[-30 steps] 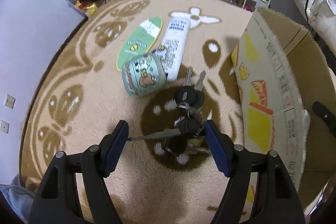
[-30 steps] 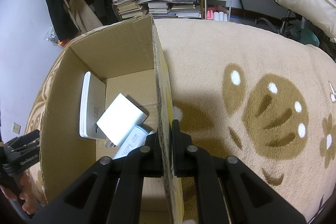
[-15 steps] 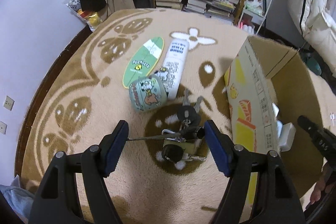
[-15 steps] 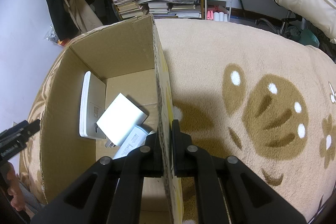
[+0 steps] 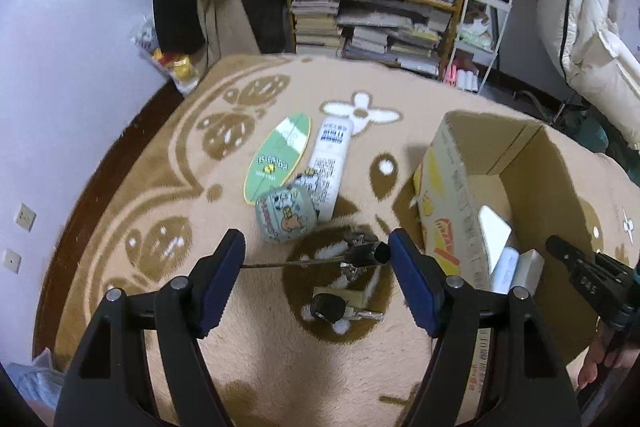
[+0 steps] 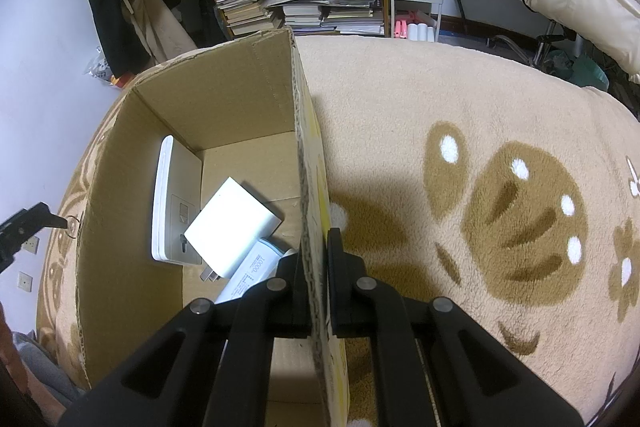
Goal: Organize rigid objects
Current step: 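Lift the keys with the left tool and carry them over the box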
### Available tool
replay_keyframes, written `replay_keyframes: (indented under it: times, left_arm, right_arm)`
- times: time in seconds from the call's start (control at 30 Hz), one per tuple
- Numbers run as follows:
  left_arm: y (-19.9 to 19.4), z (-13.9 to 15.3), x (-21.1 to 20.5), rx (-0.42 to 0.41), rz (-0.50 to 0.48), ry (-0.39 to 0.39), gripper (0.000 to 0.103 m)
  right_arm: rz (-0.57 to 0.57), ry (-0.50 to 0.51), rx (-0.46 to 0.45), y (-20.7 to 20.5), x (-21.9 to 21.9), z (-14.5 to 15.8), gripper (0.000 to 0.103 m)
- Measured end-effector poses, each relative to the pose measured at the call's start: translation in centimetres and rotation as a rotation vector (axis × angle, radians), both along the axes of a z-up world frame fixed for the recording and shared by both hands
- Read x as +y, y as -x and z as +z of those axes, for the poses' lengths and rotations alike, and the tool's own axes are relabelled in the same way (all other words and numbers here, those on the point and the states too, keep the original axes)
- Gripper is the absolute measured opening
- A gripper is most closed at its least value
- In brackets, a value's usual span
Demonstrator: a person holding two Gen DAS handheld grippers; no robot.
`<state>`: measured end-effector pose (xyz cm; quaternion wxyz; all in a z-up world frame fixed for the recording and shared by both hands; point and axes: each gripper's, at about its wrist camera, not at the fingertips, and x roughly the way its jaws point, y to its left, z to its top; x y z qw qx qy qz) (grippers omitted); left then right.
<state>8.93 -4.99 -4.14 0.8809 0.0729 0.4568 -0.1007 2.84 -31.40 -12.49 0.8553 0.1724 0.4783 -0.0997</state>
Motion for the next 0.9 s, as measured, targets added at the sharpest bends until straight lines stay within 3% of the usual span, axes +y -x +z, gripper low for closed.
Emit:
replay_keyframes:
  times: [0.33, 0.6, 0.77, 0.9]
  left_arm:
    - [2.1, 5.1, -1.2, -0.138, -0.045, -0.003, 0.073]
    - [4.2, 10.2, -1.9, -0.235, -0.088, 0.07, 0.073]
    - [5.5, 11.1, -3.6, -0.269, -0.128, 0.049, 0.073]
    - [6.1, 11.2, -5.0, -0.265, -0.154, 0.085, 0.073]
  right_arm:
    - [0.0, 0.001, 0.0, 0.0, 0.0, 0.0, 0.007]
    - [0.0, 0.001, 0.0, 0.0, 0.1, 0.0, 0.007]
    - [0.0, 0.001, 0.001, 0.0, 0.0, -0.1, 0.007]
    - [0.0, 0.0, 0.0, 0.0, 0.1, 0.0, 0.007]
